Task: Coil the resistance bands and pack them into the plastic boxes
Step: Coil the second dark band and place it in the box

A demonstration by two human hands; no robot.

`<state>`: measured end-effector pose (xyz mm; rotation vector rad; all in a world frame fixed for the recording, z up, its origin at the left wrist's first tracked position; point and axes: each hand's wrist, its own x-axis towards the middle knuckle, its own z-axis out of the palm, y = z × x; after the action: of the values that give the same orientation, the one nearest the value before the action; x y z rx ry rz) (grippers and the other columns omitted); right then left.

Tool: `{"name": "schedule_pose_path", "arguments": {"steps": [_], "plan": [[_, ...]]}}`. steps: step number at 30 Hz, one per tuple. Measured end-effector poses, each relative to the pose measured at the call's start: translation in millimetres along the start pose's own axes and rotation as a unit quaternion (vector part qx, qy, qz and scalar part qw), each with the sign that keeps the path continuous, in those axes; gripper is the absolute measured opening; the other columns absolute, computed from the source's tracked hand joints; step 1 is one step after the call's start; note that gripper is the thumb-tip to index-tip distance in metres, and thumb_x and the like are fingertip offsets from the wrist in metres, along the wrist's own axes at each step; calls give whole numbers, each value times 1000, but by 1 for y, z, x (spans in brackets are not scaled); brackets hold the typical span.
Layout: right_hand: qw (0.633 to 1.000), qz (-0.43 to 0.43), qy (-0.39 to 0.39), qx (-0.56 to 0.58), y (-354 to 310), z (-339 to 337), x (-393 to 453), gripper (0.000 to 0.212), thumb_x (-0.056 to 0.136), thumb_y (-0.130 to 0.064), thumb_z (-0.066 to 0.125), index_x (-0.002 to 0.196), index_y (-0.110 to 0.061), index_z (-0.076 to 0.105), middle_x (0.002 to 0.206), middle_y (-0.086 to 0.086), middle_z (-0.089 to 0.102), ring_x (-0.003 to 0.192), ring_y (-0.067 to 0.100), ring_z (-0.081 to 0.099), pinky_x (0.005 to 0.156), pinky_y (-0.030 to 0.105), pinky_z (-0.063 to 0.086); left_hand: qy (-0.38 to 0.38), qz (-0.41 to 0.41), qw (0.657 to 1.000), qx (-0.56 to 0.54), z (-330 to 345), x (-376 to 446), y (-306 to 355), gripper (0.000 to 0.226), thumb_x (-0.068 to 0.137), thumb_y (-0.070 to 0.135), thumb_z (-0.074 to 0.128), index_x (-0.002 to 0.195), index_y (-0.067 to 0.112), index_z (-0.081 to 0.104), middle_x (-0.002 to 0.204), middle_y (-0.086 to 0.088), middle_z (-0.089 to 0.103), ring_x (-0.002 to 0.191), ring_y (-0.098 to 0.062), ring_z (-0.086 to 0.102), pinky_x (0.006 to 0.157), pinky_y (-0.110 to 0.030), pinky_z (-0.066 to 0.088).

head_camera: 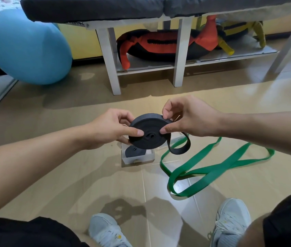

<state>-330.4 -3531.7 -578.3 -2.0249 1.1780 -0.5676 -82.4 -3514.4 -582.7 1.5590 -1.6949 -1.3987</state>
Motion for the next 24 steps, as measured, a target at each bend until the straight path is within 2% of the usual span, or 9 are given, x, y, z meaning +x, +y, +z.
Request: {"name": "schedule_pose_path", "arguments": {"steps": [4, 6, 9, 11, 12, 15, 18, 22, 24], "plan": [[999, -17, -41, -26, -7, 2, -2, 22, 77, -17, 86, 90, -24, 69, 89, -5, 74, 80, 8, 71, 71, 23, 61, -15, 23, 988, 153, 5, 0, 8, 35, 76, 29, 89, 105, 22, 71, 100, 1, 77, 91, -16, 75, 73, -31, 63], [997, -27, -62, -43, -10, 6, -4, 20, 80, -15, 83, 92, -25, 70, 86, -8, 74, 76, 3, 70, 67, 17, 58, -15, 52, 977, 207, 11, -2, 14, 36, 74, 37, 90, 104, 28, 73, 98, 8, 76, 90, -11, 74, 74, -29, 63], [997, -33, -64, -36, -14, 10, -6, 19, 81, -15, 82, 93, -25, 72, 85, -11, 74, 75, 0, 69, 62, 12, 53, -20, 75, 962, 262, 24, -3, 18, 30, 75, 38, 88, 98, 23, 76, 85, 7, 74, 77, -11, 69, 68, -27, 59], [997, -37, -56, -30, -15, 10, -7, 20, 80, -16, 84, 93, -27, 72, 85, -13, 74, 76, -1, 69, 66, 10, 53, -14, 70, 956, 285, 28, -3, 18, 26, 79, 37, 86, 97, 19, 77, 82, 4, 73, 74, -12, 68, 62, -24, 53], [998, -36, -52, -22, -15, 10, -6, 21, 79, -18, 85, 92, -27, 71, 86, -14, 75, 77, -1, 70, 69, 12, 54, -11, 66, 957, 281, 27, -2, 17, 25, 80, 35, 85, 96, 19, 77, 82, 2, 74, 74, -14, 69, 61, -25, 55], [999, -31, -25, 7, -12, 5, -3, 25, 76, -23, 88, 89, -25, 67, 86, -7, 76, 78, 6, 72, 71, 22, 58, -18, 40, 979, 198, 21, 1, 14, 21, 81, 30, 85, 96, 16, 79, 81, -5, 77, 76, -20, 75, 69, -35, 65], [999, -22, 11, 35, -6, -3, 0, 28, 73, -28, 89, 86, -18, 66, 85, 0, 76, 78, 13, 73, 69, 28, 59, -41, -10, 997, 68, 14, 0, 10, 25, 84, 20, 82, 107, 12, 76, 91, -8, 80, 85, -24, 78, 69, -34, 65], [993, 34, 32, 112, 9, -8, 2, 26, 72, -26, 88, 85, -14, 69, 84, 8, 76, 80, 21, 73, 79, 38, 61, -38, -35, 995, -90, 7, 1, 4, 40, 79, 16, 79, 118, 7, 72, 108, -11, 79, 101, -27, 76, 80, -46, 65], [983, 54, 18, 177, 14, -8, 3, 29, 70, -22, 87, 89, -11, 68, 85, 13, 75, 84, 28, 73, 82, 44, 59, -49, -42, 987, -145, 8, 1, 2, 45, 78, 17, 76, 121, 6, 71, 115, -12, 77, 104, -27, 75, 80, -50, 64]]}}
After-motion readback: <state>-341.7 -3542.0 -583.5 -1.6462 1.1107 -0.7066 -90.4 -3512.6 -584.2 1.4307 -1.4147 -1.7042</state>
